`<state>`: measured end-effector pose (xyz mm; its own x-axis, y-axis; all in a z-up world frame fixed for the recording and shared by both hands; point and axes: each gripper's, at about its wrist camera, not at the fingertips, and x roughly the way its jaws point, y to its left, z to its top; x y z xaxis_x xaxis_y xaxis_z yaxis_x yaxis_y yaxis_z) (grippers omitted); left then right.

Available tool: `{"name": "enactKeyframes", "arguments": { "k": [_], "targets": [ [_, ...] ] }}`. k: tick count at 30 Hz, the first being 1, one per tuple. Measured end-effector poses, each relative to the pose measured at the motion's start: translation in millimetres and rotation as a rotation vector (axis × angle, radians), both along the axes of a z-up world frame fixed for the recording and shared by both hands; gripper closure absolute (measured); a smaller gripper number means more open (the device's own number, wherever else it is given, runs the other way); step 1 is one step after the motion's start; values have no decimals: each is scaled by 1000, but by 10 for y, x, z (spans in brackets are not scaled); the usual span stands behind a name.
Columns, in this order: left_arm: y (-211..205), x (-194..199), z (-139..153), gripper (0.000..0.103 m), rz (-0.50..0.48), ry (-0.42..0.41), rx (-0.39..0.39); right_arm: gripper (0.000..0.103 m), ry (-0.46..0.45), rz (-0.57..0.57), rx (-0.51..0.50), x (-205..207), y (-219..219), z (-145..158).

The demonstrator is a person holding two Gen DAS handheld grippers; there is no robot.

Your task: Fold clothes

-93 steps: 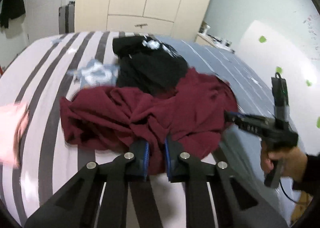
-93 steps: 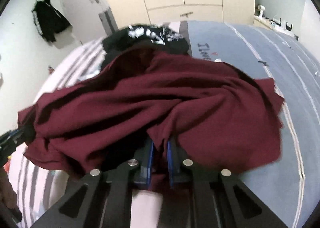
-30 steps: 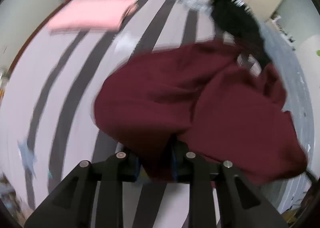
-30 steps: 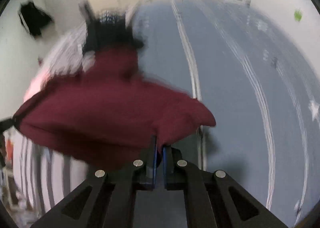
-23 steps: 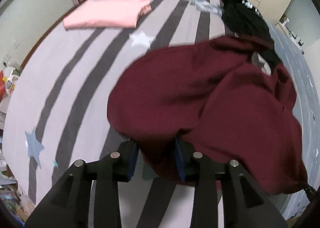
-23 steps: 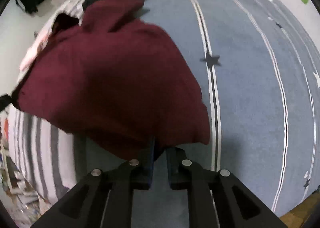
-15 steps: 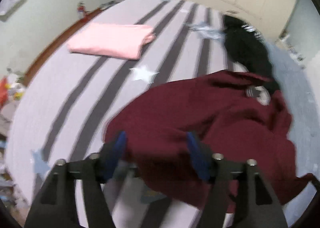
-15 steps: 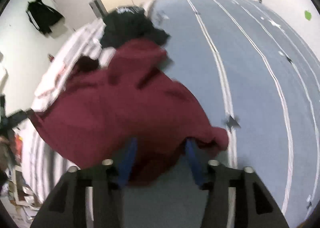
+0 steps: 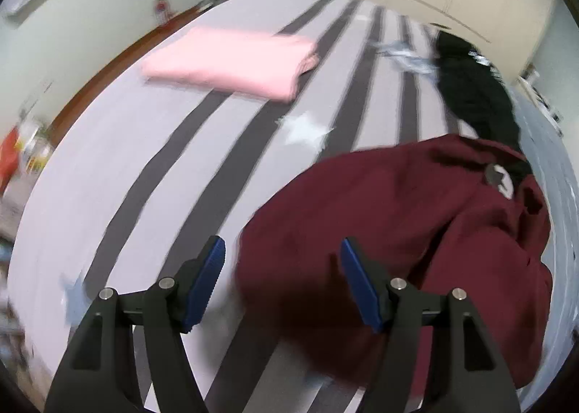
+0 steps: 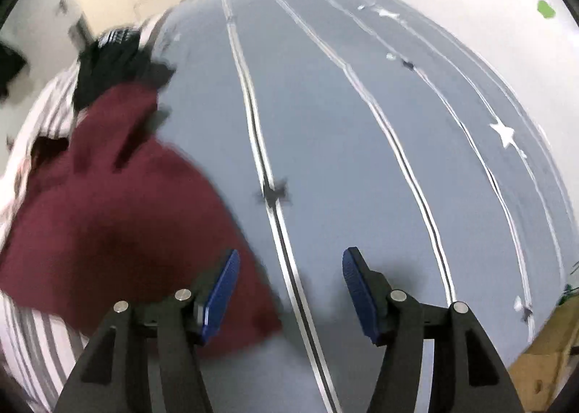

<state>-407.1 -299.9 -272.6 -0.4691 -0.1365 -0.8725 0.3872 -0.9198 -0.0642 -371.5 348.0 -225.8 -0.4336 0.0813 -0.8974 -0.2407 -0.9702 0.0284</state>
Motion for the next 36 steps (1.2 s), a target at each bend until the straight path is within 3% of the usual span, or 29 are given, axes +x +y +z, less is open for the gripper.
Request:
{"name": "enactKeyframes", "arguments": {
  "k": [2, 7, 9, 11, 15, 16, 17, 18, 19, 20, 21, 22, 23, 27, 29, 32, 36],
  "targets": [
    [90, -279, -116, 39, -58, 3, 27, 47, 50, 46, -9, -257, -190, 22],
    [267, -896, -525, 39, -124, -127, 19, 47, 86, 197, -88, -996, -972, -168],
    [259, -1013, -702, 39, -107, -191, -16, 47, 83, 239, -116, -1285, -1265, -284],
    [201, -1098, -902, 39, -93, -251, 6, 47, 77, 271, -136, -1569, -1537, -405],
    [198, -1115, -1000, 42, -129, -238, 37, 45, 19, 293, -133, -2061, -1932, -709],
    [214, -1110, -980, 46, -149, -230, 38, 45, -8, 295, -124, -2163, -1998, -803],
    [231, -1106, -960, 63, -168, -222, 38, 45, -35, 296, -115, -2265, -2064, -897],
    [247, -1102, -940, 90, -187, -213, 39, 45, -53, 295, -112, -2314, -2093, -968],
    [262, -1096, -900, 99, -207, -204, 41, 46, -66, 292, -111, -2337, -2103, -1028],
    [271, -1086, -835, 100, -222, -190, 50, 56, -80, 289, -110, -2360, -2113, -1088],
    [275, -1071, -734, 100, -230, -162, 52, 81, -83, 296, -121, -2375, -2112, -1105],
    [278, -1053, -620, 100, -234, -128, 48, 92, -80, 307, -137, -2386, -2104, -1099],
    [272, -1037, -454, 100, -230, -80, 39, 96, -78, 310, -140, -2385, -2086, -1081],
    [179, -1099, 380, 101, -195, 125, 5, 98, 0, 297, -90, -2337, -1863, -750],
    [177, -1225, 692, 100, -197, 186, -19, 98, 54, 277, -77, -2347, -1700, -496],
    [240, -1530, 1271, 100, -230, 271, -66, 101, 165, 242, -70, -2429, -1409, 79],
    [244, -1791, 2073, 100, -270, 410, -31, 103, 382, 141, -42, -2658, -975, 1123]
  ]
}}
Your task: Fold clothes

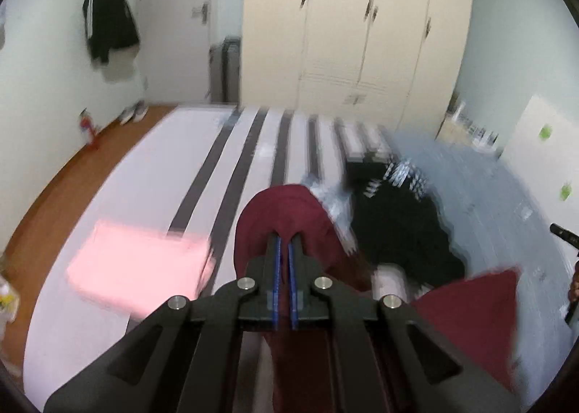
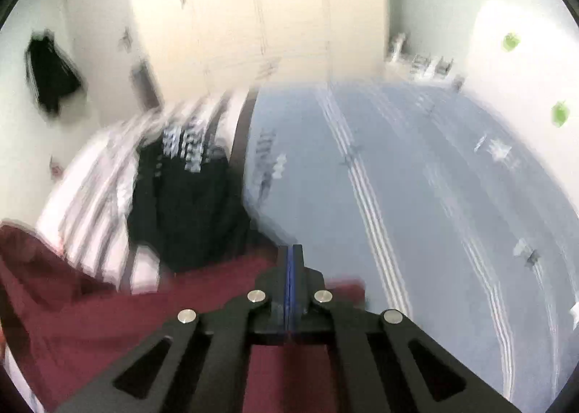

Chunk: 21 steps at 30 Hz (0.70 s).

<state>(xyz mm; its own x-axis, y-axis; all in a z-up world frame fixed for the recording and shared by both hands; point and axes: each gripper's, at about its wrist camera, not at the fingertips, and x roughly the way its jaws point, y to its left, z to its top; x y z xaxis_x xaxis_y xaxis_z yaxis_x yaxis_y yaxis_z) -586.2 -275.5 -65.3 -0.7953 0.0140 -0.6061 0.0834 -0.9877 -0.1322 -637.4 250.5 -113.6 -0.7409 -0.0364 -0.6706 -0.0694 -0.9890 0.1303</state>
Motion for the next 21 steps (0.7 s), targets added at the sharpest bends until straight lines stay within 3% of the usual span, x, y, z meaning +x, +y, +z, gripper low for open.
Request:
{"name": "enactKeyframes", "arguments": {
  "k": [4, 7, 10, 11, 12, 15, 18, 21],
  "targets": [
    [144, 80, 577, 100, -48, 81, -17, 103, 86, 18, 5, -64, 192, 734],
    [114, 304, 479, 100, -19, 27, -48, 103, 42, 72, 39, 9, 81, 641],
    [-233, 513, -10, 97, 109, -112, -104, 102, -73, 79, 14, 122, 1, 79],
    [-345, 514, -205, 87, 159, -167, -119, 101, -140, 77, 10, 158, -37, -216],
    [-482, 546, -426, 72, 220, -227, -112, 100, -197, 78, 22, 206, -88, -494],
    [-851, 792, -934, 64, 363, -342, -3, 98, -355, 87, 65, 413, -219, -1276],
    [-887, 1068, -1266, 63, 378, -406, 37, 89, -488, 78, 86, 626, -241, -1850],
    [-723, 1228, -1566, 62, 339, -475, 41, 77, -541, 50, 90, 750, -222, -2178]
  ]
}}
